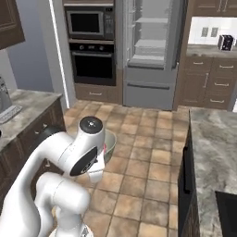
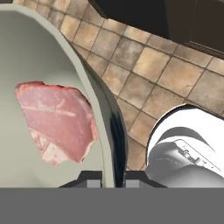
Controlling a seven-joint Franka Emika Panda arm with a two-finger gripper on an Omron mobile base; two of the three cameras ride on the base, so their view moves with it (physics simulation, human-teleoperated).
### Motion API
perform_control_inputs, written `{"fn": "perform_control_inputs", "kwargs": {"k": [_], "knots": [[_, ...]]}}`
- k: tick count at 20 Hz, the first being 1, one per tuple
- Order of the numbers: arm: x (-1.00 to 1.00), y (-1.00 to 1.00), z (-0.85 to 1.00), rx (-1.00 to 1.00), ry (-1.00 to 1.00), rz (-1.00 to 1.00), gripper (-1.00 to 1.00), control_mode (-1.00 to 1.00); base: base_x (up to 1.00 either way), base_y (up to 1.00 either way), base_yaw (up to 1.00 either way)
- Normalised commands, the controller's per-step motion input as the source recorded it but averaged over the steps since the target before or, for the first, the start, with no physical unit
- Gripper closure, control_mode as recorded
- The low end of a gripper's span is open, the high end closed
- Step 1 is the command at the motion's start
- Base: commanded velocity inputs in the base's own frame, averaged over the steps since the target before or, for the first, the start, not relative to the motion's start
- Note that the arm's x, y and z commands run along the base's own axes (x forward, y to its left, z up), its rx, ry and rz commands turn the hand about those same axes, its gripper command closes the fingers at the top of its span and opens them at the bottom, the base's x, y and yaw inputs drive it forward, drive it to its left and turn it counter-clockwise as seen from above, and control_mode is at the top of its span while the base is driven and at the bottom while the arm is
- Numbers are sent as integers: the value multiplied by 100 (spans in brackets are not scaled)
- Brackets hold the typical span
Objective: Place one of the steaks on the plate and the other in the bowl. Then place the bowl in the fridge.
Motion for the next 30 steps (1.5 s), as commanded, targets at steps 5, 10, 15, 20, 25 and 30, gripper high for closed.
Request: {"fn": "perform_control_inputs", "kwargs": {"k": [5,10,15,20,25,30], "knots": [[0,0,0,0,0,0,100,100,85,16,-14],[0,0,0,0,0,0,100,100,100,37,-18],[0,0,0,0,0,0,100,100,100,48,-19],[0,0,0,0,0,0,100,100,100,40,-8],[0,0,0,0,0,0,100,100,100,16,-1],[0,0,0,0,0,0,100,100,100,40,0]]}}
